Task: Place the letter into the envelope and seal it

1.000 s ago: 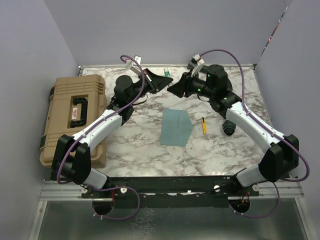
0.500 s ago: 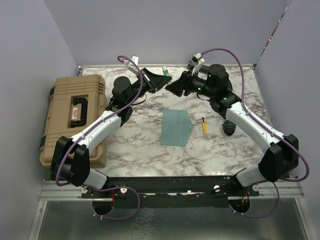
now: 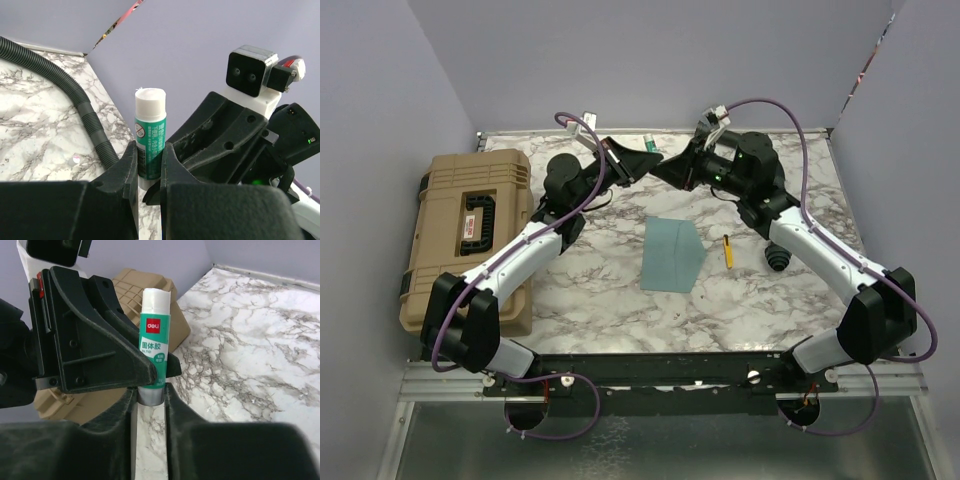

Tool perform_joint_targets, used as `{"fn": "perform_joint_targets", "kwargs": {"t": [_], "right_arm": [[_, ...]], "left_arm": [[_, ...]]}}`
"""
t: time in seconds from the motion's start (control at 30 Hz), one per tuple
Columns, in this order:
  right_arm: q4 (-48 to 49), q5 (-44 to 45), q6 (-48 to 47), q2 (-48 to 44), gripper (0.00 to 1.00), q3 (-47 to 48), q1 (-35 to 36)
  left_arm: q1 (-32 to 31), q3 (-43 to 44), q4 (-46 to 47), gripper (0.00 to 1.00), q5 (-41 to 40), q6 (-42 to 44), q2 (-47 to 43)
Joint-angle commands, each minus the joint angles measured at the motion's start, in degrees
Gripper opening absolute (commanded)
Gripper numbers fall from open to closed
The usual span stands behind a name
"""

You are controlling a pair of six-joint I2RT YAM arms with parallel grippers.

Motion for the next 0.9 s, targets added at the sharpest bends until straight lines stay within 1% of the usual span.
{"fn": "perform_joint_targets", "kwargs": {"t": [0.0, 0.03, 0.1, 0.13, 0.2, 0.23, 0.3, 0.33, 0.4, 0.5, 0.67, 0.8, 0.83, 0.87], "right_arm": [[6.7, 5.0, 2.8, 0.3, 0.08, -1.3, 0.2], [6.5, 5.2, 3.2, 0.4, 0.02, -1.2, 0.3], [4.6, 4.4, 2.2, 0.6, 0.00, -0.2, 0.2], [4.2, 3.7, 1.2, 0.4, 0.00, -0.2, 0.2], [4.5, 1.7, -0.1, -0.3, 0.00, -0.9, 0.2], [4.8, 0.5, -0.6, -0.6, 0.00, -1.2, 0.2], [5.3, -1.7, -1.0, -0.8, 0.00, -1.8, 0.2], [5.8, -2.7, -0.8, -0.8, 0.00, -2.0, 0.2], [6.7, -3.6, -0.2, -0.8, 0.00, -2.2, 0.2], [7.3, -5.0, 0.4, -0.3, 0.00, -2.0, 0.2], [6.3, -6.2, -0.1, -0.1, 0.00, -1.7, 0.2], [3.9, -9.1, -0.7, 1.5, 0.00, 0.1, 0.2], [3.6, -9.9, -0.7, 1.9, 0.00, 0.5, 0.2], [3.6, -10.4, -0.7, 2.2, 0.00, 0.6, 0.2]], "left_arm": [[-0.3, -1.1, -0.2, 0.00, 2.6, -0.2, -1.6], [-0.3, -1.2, -0.1, 0.00, 2.4, -0.1, -1.9], [-0.2, -1.4, -0.1, 0.00, 2.0, 0.5, -2.7], [-0.1, -1.5, -0.1, 0.08, 1.7, 0.7, -3.0], [-0.1, -1.5, -0.1, 0.34, 0.6, 1.1, -3.5], [0.0, -1.5, 0.0, 0.43, 0.0, 1.2, -3.6], [0.1, -1.1, 0.2, 0.58, -0.6, 1.6, -3.5], [0.1, -1.0, 0.3, 0.62, -0.9, 1.7, -3.2], [0.2, -0.6, 1.1, 0.63, -0.8, 1.8, -2.6], [0.2, -0.2, 1.9, 0.62, -0.5, 1.7, -1.6], [0.4, 0.1, 2.3, 0.53, -1.0, 2.0, -0.8], [0.5, -0.8, 2.3, 0.50, -4.3, 2.5, -1.9], [0.6, -0.9, 2.2, 0.48, -4.7, 2.9, -2.2], [0.6, -1.0, 2.2, 0.43, -4.8, 3.2, -2.2]]}}
